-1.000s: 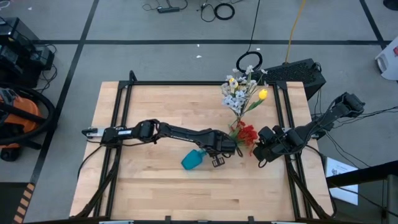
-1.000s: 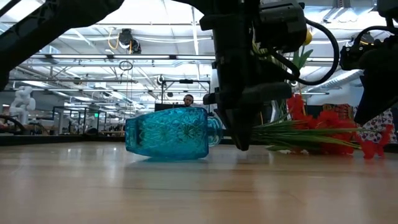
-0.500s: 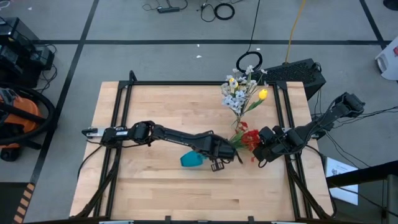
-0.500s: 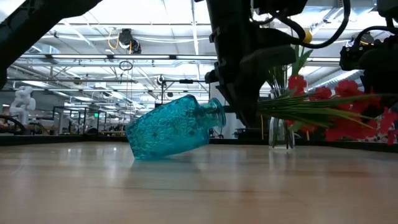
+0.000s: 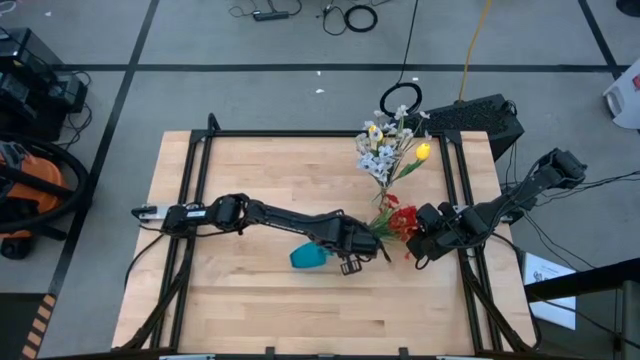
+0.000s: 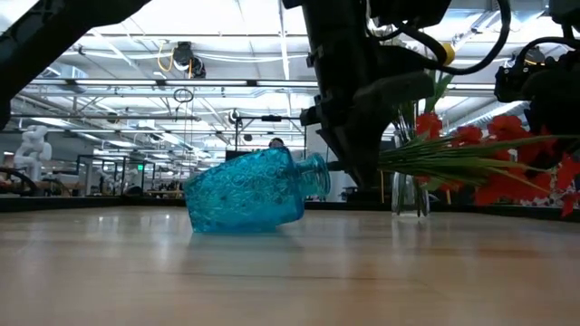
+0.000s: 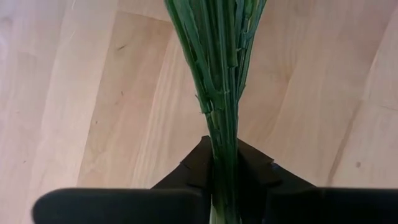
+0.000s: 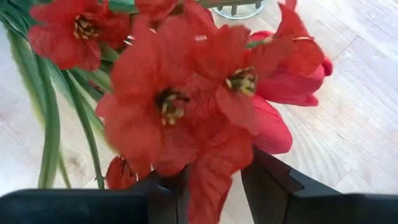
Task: Sort flowers into vase by color
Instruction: Adjust the blue vase on the table
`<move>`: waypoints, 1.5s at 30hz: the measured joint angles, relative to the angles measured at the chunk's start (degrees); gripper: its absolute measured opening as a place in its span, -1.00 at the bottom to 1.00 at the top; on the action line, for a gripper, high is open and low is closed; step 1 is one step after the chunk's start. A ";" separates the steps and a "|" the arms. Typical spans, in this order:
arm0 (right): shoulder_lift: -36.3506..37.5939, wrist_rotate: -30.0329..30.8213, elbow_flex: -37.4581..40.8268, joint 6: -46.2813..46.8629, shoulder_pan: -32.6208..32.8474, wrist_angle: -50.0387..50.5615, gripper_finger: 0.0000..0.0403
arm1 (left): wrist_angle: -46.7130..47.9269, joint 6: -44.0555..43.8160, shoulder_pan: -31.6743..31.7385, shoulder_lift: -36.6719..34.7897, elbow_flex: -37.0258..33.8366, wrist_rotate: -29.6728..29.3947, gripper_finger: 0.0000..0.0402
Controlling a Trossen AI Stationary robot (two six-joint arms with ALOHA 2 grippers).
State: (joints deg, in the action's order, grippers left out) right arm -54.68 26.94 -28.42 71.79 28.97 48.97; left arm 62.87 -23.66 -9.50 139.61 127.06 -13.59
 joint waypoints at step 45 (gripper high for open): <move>-1.33 0.13 0.09 -0.70 0.32 -0.75 -0.42 | 26.85 -15.94 -0.45 -6.84 -1.54 -6.03 -0.08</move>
State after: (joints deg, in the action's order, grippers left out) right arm -56.01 27.07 -28.34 71.09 29.29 48.22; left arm 89.73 -39.60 -9.95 132.77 125.52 -19.62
